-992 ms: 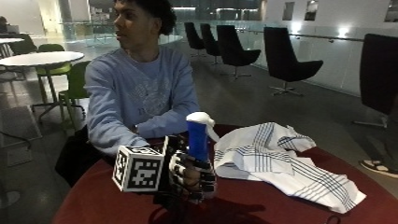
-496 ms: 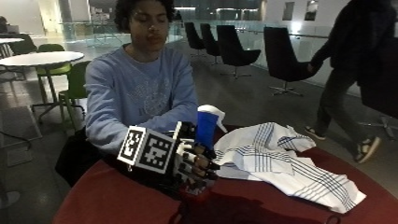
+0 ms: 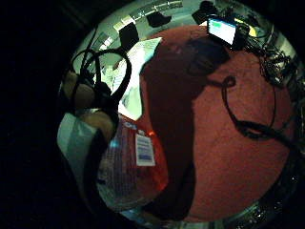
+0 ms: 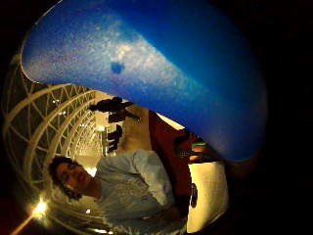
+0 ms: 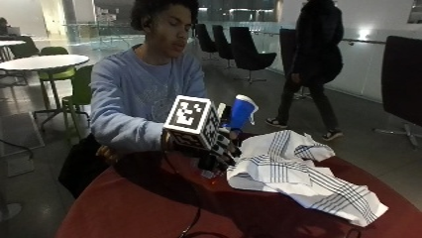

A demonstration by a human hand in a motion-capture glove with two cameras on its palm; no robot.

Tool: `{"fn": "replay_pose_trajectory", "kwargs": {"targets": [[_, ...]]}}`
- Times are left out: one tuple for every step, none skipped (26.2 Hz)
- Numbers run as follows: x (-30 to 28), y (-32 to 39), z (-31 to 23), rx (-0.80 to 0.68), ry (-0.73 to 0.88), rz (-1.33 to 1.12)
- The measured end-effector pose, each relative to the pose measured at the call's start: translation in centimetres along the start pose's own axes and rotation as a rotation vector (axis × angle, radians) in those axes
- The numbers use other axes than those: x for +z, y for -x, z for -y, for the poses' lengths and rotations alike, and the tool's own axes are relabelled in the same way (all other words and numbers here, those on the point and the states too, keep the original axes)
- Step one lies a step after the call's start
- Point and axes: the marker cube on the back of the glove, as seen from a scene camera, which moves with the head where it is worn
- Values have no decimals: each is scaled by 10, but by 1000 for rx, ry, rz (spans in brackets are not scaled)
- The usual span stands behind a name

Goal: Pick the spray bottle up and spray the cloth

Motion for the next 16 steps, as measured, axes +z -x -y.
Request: {"fn": "replay_pose_trajectory", "kwargs": {"targets": [[0,3,3,9,28,-4],[0,6,6,19,54,-9],[1,8,8,27,79,-15],[1,10,11,35,103,-23],[1,12,14,43,126,-34],[1,14,17,52,148,-46],[2,16,19,62,170,-60],[3,18,21,73,194,-74],[5,19,22,84,218,-88],[7,21,24,95,242,-102],[9,22,25,105,265,-114],[11,23,26,113,284,-125],[13,24,27,121,299,-133],[16,25,27,129,310,-138],[17,26,28,136,320,-141],[19,26,28,143,328,-143]]}}
